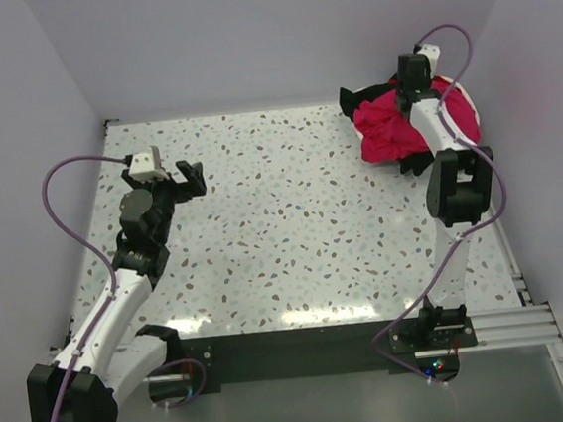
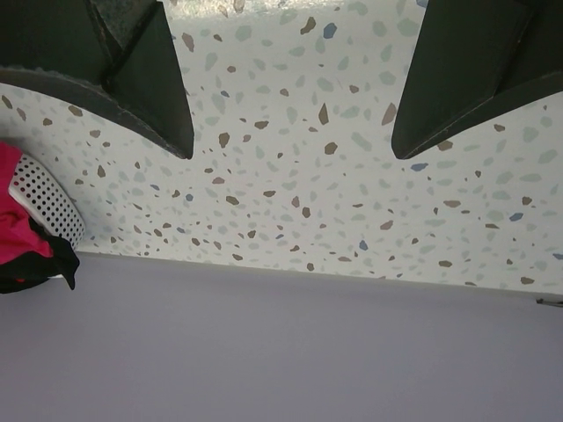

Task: Fold and stack the t-shirts
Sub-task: Grab the tshirt from the pile, then move the tshirt to the center of the board

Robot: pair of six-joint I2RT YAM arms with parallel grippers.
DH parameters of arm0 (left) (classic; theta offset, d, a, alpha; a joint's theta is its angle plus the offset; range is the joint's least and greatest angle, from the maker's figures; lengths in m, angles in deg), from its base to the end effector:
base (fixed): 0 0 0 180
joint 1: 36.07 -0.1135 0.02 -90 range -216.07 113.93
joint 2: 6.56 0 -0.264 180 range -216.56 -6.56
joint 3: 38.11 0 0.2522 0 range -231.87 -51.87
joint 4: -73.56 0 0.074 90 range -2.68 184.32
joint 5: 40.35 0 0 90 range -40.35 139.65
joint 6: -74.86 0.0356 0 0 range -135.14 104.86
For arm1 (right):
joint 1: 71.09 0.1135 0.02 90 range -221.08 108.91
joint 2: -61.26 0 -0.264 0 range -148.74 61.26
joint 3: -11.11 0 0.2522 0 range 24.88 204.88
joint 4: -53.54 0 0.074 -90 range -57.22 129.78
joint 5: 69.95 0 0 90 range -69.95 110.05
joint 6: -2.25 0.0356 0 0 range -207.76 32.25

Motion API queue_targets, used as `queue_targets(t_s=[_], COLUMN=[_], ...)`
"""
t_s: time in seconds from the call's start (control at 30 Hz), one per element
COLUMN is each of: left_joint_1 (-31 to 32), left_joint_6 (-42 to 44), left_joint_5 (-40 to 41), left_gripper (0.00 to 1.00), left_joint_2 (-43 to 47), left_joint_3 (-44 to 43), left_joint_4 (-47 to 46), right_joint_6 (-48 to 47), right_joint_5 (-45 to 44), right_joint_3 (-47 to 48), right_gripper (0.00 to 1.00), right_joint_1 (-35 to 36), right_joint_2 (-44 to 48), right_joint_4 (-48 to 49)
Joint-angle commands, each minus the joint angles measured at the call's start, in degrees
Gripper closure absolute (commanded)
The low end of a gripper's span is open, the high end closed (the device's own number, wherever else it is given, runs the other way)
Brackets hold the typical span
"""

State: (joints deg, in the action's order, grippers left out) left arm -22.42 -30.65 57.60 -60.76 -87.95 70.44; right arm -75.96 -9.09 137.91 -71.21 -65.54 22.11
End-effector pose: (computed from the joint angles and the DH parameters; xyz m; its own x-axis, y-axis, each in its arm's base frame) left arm 0.2210 -0.0486 0.3061 -0.0468 -0.2612 -0.9642 0.0901 0.9602 -0.2645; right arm 0.5200 -0.0184 0.2701 -0.4252 0.1794 -0.8872 0.5151 0.8539 -0.0742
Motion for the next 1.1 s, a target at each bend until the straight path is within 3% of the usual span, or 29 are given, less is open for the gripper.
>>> queue_targets(t_s=[0.0,0.1,0.33,0.6,0.7,0.77,1.07], left_joint_1=[0.06,0.06,0.24,0.15,0.15,0.15,0.15], left_joint_6=[-0.31,-0.40,-0.49,-0.40,-0.31,-0.22,0.04], left_joint_5=[0.23,-0.38,0.58,2.34,2.86,3.30,5.06], left_gripper=[0.00,0.00,0.00,0.00,0.00,0.00,0.00], left_joint_2=[0.58,0.14,0.49,2.43,3.57,4.53,9.37], left_joint_3=[0.30,0.22,0.48,0.66,0.22,-0.13,-2.42], left_joint_4=[-4.30,-4.82,-5.00,-3.86,-2.54,-1.31,3.87], right_joint_6=[0.95,1.13,-0.63,-3.09,-1.78,-0.72,2.27], right_joint_5=[1.55,2.42,4.01,7.69,11.64,19.78,41.00], right_joint_3=[-4.03,-10.88,-17.14,-19.69,-20.83,-20.31,-9.60], right_gripper=[1.00,1.00,1.00,1.00,1.00,1.00,1.00], right_joint_1=[0.30,0.30,1.26,15.22,19.45,21.38,29.99], right_joint_2=[10.59,18.59,33.80,49.53,53.92,54.90,52.45], right_joint_4=[6.84,9.57,10.64,8.71,9.50,9.24,6.68])
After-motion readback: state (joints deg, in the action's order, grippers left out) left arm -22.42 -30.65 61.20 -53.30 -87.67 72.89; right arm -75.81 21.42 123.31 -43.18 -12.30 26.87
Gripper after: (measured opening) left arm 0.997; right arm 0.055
